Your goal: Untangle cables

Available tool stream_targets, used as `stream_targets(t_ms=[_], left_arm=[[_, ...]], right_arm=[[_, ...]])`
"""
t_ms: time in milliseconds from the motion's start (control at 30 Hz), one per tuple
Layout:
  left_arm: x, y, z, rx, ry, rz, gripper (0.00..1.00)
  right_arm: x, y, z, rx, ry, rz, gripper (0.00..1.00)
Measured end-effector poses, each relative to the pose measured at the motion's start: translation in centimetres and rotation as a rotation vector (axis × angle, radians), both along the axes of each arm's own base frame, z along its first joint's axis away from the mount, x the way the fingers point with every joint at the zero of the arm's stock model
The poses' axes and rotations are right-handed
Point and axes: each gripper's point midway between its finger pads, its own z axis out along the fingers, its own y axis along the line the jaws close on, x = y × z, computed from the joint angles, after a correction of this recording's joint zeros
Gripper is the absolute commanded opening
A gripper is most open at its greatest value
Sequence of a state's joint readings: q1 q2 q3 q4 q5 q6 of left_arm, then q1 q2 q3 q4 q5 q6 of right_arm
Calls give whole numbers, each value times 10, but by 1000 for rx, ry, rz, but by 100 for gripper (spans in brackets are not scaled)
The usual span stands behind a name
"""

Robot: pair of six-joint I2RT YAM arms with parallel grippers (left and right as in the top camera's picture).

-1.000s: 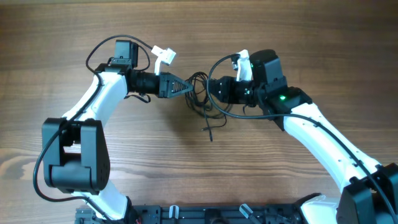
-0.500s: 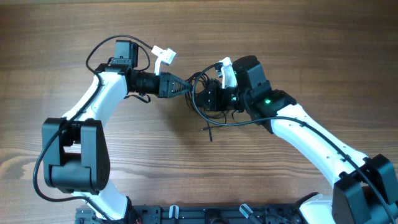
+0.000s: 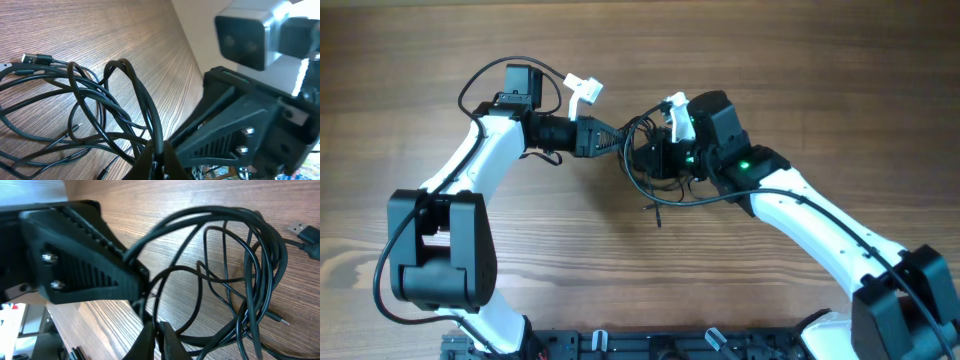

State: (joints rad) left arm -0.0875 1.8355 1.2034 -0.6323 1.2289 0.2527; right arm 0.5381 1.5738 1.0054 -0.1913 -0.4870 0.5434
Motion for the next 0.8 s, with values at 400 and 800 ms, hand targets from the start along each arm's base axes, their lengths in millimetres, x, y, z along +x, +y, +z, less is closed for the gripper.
stream_targets(t_ms=[400,800], left_arm=[[0,0,0,0,1,0,4],[0,0,0,0,0,0,4]], right_arm=[[5,5,-26,-23,30,7,6],[1,-3,27,29,-93,31,4]])
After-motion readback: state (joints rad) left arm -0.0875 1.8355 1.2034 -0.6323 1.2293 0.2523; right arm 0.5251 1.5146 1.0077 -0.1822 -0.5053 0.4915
